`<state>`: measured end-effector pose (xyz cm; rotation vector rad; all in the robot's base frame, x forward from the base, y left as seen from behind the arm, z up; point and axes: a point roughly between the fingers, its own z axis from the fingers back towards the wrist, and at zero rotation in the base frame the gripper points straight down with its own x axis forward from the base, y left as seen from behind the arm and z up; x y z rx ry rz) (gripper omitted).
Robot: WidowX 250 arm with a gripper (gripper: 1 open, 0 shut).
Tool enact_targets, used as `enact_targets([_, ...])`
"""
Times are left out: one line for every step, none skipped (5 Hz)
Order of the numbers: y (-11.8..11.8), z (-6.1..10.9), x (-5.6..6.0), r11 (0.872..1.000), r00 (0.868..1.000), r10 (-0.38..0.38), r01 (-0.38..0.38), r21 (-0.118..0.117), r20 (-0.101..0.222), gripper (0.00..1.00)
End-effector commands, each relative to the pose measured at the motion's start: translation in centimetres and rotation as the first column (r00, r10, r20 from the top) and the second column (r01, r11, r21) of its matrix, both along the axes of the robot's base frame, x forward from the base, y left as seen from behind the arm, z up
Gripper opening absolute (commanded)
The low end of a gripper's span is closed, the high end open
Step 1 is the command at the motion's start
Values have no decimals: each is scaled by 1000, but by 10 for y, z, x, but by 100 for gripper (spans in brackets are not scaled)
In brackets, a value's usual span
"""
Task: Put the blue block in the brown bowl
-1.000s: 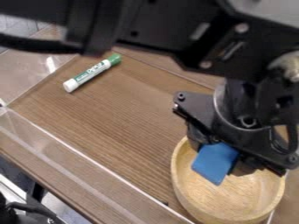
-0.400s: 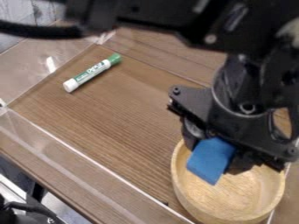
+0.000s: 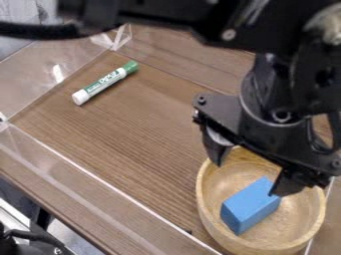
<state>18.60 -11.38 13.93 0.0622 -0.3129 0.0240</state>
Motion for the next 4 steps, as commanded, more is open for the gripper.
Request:
enact_targets([-6, -1, 5, 1000, 1000, -3, 4, -27, 25, 100])
enact_targets([2, -2, 8, 1000, 1000, 6, -6, -21, 10, 100])
enact_targets([20, 1, 13, 1000, 1000, 27, -27, -10, -2, 100])
enact_targets([51, 15, 24, 999, 999, 46, -46, -7, -4, 100])
